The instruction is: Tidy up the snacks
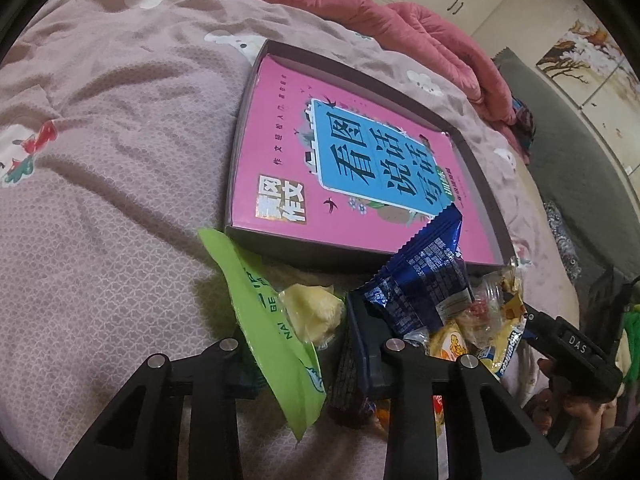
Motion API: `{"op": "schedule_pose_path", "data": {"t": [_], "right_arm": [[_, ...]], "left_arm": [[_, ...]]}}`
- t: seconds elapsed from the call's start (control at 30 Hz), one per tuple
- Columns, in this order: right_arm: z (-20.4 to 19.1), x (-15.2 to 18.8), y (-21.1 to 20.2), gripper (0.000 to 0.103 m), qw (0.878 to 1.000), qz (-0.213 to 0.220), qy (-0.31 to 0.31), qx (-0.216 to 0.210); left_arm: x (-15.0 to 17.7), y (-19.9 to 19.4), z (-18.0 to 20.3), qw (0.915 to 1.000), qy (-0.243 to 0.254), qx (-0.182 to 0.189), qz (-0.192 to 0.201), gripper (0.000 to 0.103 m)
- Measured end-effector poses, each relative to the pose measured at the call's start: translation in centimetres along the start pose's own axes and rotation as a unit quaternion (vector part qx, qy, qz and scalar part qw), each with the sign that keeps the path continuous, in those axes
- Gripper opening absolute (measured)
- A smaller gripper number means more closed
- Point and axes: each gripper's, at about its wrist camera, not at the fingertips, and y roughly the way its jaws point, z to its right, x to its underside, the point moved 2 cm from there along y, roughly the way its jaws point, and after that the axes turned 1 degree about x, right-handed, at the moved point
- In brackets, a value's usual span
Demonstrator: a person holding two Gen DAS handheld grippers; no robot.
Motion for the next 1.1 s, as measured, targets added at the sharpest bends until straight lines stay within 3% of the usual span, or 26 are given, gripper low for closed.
{"op": "schedule_pose_path", "data": {"t": [0.57, 1.1], "right_arm": [[0.1, -0.3, -2.1, 0.057, 0.999, 0.040, -0.005, 0.003], [-3.5, -1.3, -4.8, 0.057, 0.989, 0.117, -0.087, 0.014]], "left_arm": [[0.7, -2.8, -1.0, 0.9997, -0.017, 0.014, 0.013, 0.033], [-0.5, -6.9, -0.5, 0.9960, 0.016, -0.016, 0.086, 0.033]]}}
